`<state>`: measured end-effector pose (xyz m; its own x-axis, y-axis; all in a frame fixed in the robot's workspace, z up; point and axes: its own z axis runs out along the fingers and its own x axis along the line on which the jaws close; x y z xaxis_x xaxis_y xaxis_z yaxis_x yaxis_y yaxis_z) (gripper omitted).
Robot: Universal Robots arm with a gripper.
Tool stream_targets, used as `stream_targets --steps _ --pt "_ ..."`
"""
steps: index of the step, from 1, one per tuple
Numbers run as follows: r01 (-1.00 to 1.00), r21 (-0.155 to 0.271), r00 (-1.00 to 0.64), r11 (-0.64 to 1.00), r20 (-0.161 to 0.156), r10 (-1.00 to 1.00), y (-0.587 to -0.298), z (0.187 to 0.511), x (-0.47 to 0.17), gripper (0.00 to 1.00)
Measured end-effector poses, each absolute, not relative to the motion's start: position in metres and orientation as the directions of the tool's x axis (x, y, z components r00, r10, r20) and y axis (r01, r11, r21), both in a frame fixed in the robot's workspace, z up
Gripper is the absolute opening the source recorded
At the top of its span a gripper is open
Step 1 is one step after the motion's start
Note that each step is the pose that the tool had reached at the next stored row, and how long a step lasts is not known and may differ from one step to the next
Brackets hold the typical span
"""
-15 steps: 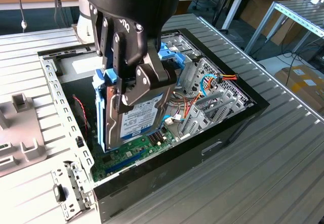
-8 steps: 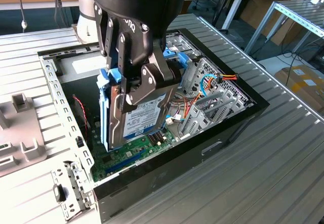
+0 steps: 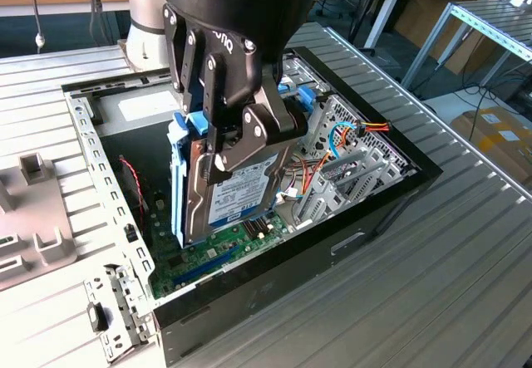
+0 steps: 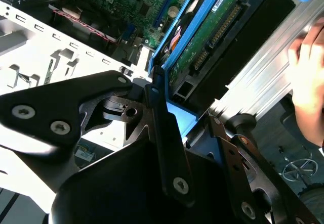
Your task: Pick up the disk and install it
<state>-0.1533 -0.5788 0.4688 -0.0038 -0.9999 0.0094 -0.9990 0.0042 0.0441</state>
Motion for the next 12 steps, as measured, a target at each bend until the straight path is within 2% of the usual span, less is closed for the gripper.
stream_targets --steps 12 --pt "-0.999 0.044 -0.004 0.004 0.009 -1.0 -0.58 0.4681 -0.143 0.37"
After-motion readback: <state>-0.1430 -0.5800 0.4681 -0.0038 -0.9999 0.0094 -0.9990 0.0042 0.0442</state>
